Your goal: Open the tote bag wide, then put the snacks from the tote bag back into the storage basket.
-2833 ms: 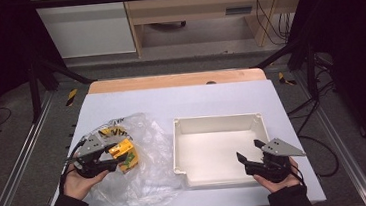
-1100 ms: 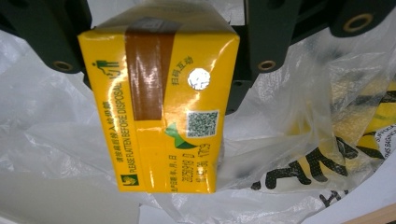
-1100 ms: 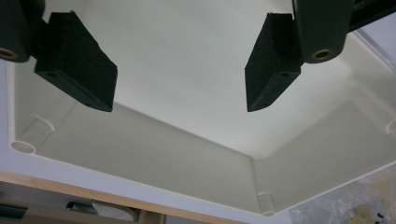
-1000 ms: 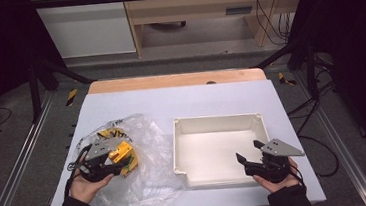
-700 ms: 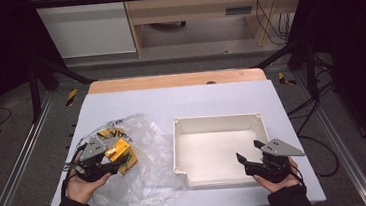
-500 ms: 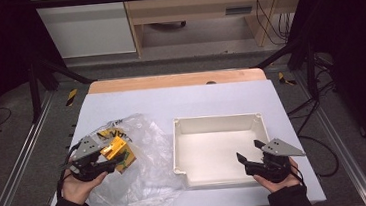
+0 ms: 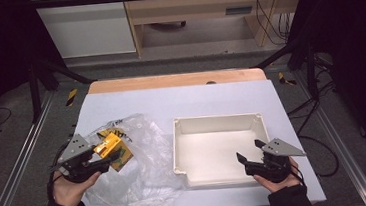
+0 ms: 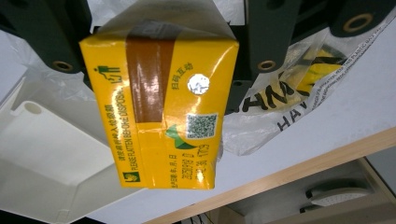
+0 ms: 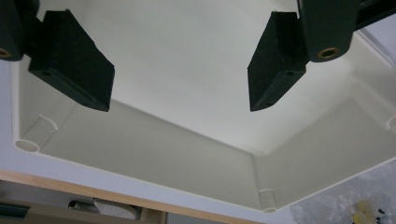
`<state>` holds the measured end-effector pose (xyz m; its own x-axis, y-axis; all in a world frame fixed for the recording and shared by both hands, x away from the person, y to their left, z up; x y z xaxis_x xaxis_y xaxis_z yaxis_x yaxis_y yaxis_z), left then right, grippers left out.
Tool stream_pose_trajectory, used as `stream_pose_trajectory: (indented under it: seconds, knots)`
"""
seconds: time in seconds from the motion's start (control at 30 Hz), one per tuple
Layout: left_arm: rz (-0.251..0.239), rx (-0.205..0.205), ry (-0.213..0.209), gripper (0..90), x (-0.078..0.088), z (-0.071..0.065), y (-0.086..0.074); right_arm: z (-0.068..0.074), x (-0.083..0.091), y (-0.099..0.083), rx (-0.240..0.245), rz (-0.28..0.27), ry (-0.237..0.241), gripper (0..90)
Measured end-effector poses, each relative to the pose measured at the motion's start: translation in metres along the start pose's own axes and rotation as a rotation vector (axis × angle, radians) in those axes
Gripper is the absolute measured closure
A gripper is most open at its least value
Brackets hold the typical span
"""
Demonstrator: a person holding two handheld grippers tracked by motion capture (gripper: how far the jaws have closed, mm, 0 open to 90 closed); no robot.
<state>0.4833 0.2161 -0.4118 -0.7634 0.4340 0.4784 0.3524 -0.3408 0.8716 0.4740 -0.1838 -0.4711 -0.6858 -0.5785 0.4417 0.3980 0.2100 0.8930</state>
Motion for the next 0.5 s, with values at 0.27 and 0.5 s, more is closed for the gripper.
stream_pose_trajectory:
  seconds: [0.27,0.5]
  knots:
    - [-0.022,-0.004,-0.012,50.4,0.007,-0.005,0.007,0.001,-0.001,0.000,-0.002,0.001,0.004,20.7]
    - [-0.029,-0.008,-0.023,50.4,0.009,-0.010,0.012,0.000,0.000,0.000,-0.002,0.001,0.004,19.4]
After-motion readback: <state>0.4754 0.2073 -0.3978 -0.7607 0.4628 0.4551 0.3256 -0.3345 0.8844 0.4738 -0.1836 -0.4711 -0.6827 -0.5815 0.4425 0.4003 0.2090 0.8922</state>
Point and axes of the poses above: each handheld gripper's, and its own axes: x roughly backward along the jaws, y roughly out of its top, z roughly to its left, the point moved 10 cm from there along -x, roughly forward along the jaws, and after that the axes turned 10 degrees about y, right-handed, at the moved point
